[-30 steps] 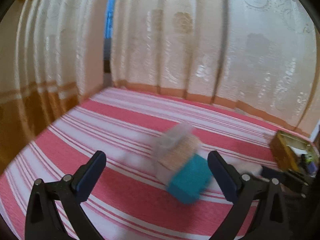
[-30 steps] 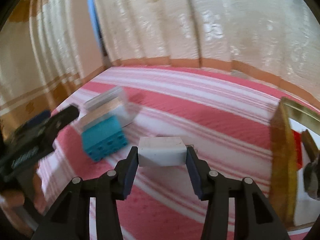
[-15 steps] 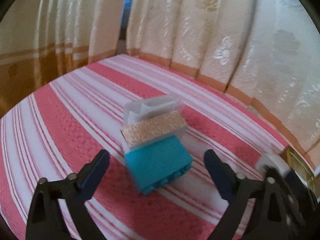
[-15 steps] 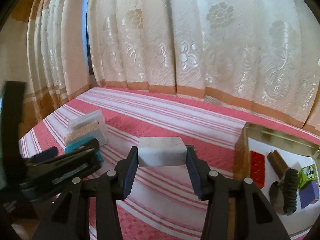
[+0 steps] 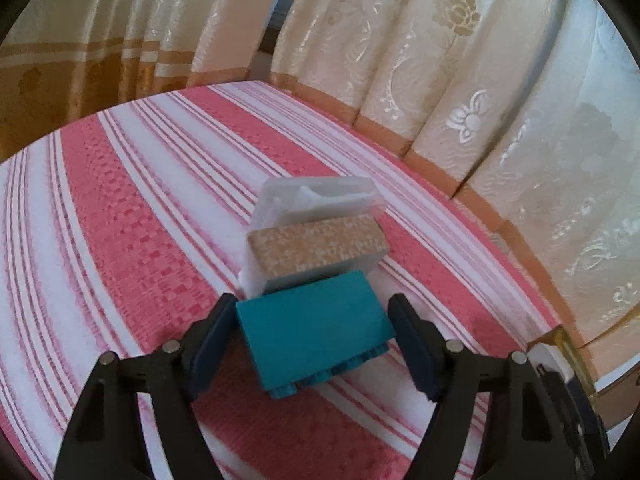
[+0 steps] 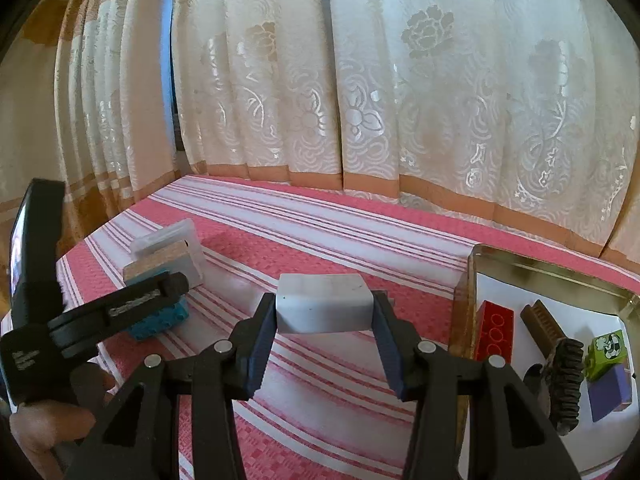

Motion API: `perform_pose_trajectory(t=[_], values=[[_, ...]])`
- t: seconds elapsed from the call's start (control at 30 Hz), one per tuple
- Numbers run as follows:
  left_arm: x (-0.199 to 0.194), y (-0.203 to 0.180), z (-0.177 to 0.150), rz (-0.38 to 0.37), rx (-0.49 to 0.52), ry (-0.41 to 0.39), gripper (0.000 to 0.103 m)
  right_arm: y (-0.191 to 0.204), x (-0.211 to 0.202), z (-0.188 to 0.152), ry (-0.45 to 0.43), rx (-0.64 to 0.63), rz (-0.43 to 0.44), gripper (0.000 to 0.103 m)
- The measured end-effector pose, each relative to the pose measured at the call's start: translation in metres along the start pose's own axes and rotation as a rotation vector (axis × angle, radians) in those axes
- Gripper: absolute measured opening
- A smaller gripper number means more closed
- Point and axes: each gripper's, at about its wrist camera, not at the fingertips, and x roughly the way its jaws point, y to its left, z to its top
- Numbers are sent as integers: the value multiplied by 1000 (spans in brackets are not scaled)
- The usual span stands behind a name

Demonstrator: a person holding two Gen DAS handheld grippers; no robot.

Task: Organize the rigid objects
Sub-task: 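Carry the blue brick and white block over the gold tray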

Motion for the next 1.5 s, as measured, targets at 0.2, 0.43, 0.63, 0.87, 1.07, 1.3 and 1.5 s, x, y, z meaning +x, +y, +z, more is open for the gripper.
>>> perform_pose_trajectory(t=[0.2,0.43,0.63,0.87,1.07,1.3,1.5], values=[[-17,8,-8,-88,-21,-57,77,-9,-12,-1,-46,28,29,50],[-32,-11,-11,-153,73,-139,77,-20,-35,-3,-130,34,1,50],[-44,-39,-19,-153,210,-208,77,-39,-46,-5,-161,68,-32,50],[-53,-65,-32,-143,313,-262,77,-56,-54,-9,-169,87,-60,50],[-55,-80,-41,-153,358,-275,77,-68,-63,-12,-188,84,-87,50],[-58,-91,-47,-166,376,-279,77,-81,-70,-13,-197,96,-101,50],[-59,-101,-52,-181,384,-277,77,-90,-72,-14,-199,107,-110,50]])
